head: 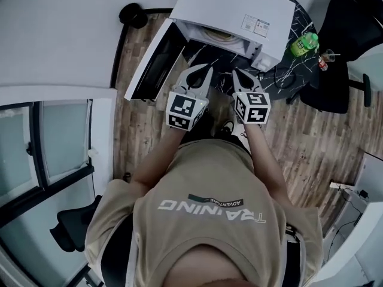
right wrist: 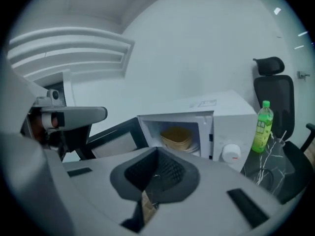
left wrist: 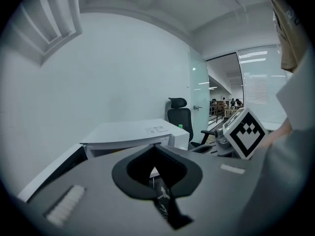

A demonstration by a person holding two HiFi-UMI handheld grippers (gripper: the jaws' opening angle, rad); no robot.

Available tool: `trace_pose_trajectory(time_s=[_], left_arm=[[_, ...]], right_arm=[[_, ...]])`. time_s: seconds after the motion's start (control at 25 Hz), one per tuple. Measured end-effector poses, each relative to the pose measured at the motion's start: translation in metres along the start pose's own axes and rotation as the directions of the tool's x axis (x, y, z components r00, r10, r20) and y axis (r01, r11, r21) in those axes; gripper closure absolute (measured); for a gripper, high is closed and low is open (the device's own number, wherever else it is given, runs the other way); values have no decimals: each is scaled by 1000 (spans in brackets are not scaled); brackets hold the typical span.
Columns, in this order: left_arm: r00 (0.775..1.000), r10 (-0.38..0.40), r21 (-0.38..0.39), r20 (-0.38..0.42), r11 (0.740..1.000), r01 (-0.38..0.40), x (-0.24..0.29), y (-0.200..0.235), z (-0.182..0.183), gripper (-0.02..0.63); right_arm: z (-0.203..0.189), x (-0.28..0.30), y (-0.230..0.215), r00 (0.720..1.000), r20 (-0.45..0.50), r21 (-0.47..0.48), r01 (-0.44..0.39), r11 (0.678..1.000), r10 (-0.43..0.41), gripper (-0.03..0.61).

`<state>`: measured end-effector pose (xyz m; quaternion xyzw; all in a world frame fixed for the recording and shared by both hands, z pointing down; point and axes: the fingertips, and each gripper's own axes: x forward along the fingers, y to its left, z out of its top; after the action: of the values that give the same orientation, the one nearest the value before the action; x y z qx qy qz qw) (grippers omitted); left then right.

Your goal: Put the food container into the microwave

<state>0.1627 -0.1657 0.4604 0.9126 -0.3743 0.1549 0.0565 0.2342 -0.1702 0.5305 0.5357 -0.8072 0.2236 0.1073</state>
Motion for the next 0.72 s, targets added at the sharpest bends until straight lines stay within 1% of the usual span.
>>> trace_pose_trajectory(time_s=[0.08,0.24,0.32,0.4,0.44,0.56,0.72], left_arm=[[1000,4,23,24,1000,-5,-5,-3,15,623],[995,18,73,101,997,-26,-16,5,48,623],[989,26,66,143,997,-36,-18,13,62,623],[982,20,45,185,999,-29,-17,21,80,623],[979,10,45,205,999,-20,-17,24,91,623],[966,-20,86,257,996,-2,-16,29,124,623],[956,-49,123,290,992,13,-13,35,159,623]], right_arm=[[16,-12,0,999,51,-8,20,1000,-20,568],[63,-32,10,987,157,-78,49,996,-36,568],[86,-40,15,978,203,-94,59,994,-39,568],[105,-47,18,969,243,-99,67,993,-41,568],[115,-51,20,964,260,-107,76,991,-46,568],[146,-60,28,952,302,-159,107,981,-55,568],[184,-69,43,945,324,-239,131,962,-48,568]])
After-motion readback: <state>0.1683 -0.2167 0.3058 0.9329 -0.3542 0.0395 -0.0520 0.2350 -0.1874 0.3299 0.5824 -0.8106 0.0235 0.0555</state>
